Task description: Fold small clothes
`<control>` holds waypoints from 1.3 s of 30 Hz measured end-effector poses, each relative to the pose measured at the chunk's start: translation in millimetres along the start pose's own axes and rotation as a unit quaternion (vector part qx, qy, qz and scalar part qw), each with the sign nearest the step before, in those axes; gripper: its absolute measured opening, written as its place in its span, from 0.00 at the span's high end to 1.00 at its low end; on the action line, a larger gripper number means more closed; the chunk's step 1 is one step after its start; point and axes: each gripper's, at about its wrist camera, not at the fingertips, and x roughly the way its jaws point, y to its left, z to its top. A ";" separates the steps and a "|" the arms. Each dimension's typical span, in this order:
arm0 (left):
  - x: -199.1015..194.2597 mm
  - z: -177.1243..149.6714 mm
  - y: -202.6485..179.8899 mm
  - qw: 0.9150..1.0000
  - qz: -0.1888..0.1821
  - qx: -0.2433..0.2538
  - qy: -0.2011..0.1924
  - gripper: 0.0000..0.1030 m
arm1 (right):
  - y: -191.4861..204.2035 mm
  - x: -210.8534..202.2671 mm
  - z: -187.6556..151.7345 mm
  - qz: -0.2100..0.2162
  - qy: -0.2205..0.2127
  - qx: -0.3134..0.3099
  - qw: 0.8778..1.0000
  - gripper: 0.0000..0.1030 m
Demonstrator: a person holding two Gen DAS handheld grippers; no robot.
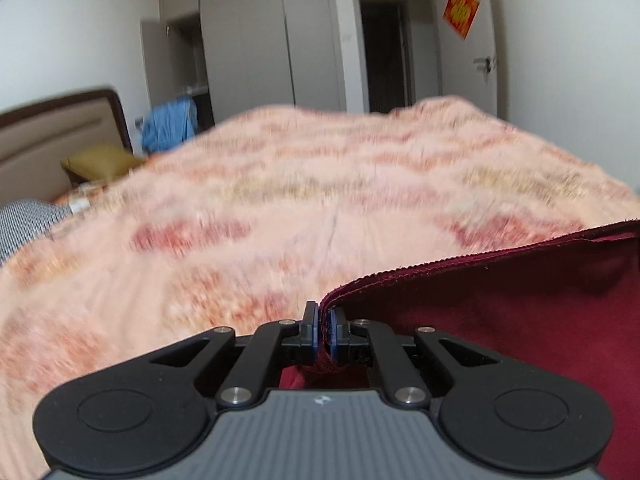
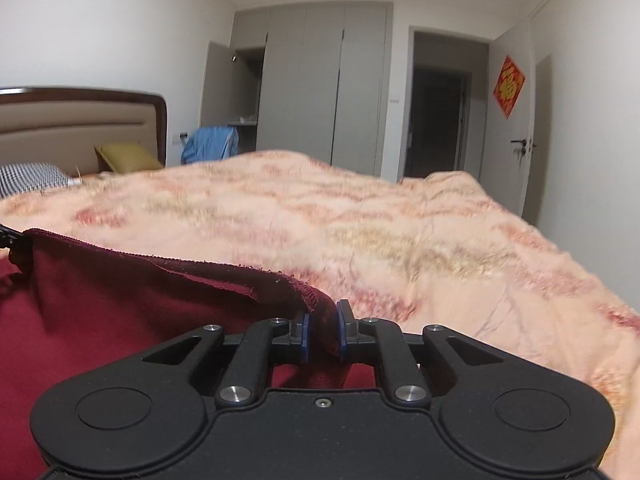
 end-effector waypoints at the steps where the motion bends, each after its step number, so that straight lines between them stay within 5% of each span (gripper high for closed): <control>1: 9.1 -3.1 2.2 1.000 -0.001 -0.005 0.009 0.94 | 1.3 5.8 -2.9 0.002 0.004 -0.001 1.000 0.86; 5: 28.6 -15.0 8.8 0.999 0.001 -0.018 0.029 0.94 | -1.8 24.1 -14.0 0.007 0.024 -0.001 1.000 0.83; 9: 45.7 -19.3 9.4 0.999 0.007 -0.025 0.046 0.82 | -4.1 35.4 -25.2 0.005 0.041 0.013 0.999 0.63; 11: 49.3 -21.1 8.9 0.998 0.013 -0.028 0.053 0.69 | -4.6 36.6 -28.7 0.007 0.040 0.016 0.999 0.47; 13: 48.8 -21.8 10.1 0.997 0.029 -0.037 0.056 0.29 | -3.4 32.7 -29.7 0.006 0.030 0.015 0.999 0.16; 15: 41.7 -22.7 13.9 0.997 0.029 -0.053 0.052 0.14 | -3.1 28.4 -30.7 0.005 0.015 0.016 1.000 0.01; 20: 16.4 -26.7 15.0 0.996 0.046 -0.074 0.018 0.00 | 0.0 26.4 -31.9 0.002 0.007 0.011 1.000 0.01; 25: 10.6 -24.4 -10.4 0.998 0.053 -0.022 -0.032 0.00 | 6.9 37.1 -34.4 -0.011 0.031 -0.010 0.999 0.01; 28: 33.5 -25.1 -18.6 0.997 0.069 -0.014 -0.028 0.00 | 6.9 41.2 -37.4 -0.013 0.038 -0.010 0.999 0.01; 30: 58.2 -33.2 -11.4 0.995 0.084 -0.047 0.010 0.00 | 2.9 42.8 -39.0 -0.009 0.041 0.002 0.999 0.01; 33: 70.4 -43.2 6.3 0.992 0.054 -0.109 0.023 0.00 | -8.1 48.1 -41.3 0.001 0.052 0.038 0.998 0.01; 39: 68.8 -47.6 14.2 0.991 0.037 -0.124 0.016 0.00 | -32.2 54.0 -45.5 0.024 0.063 0.122 0.990 0.01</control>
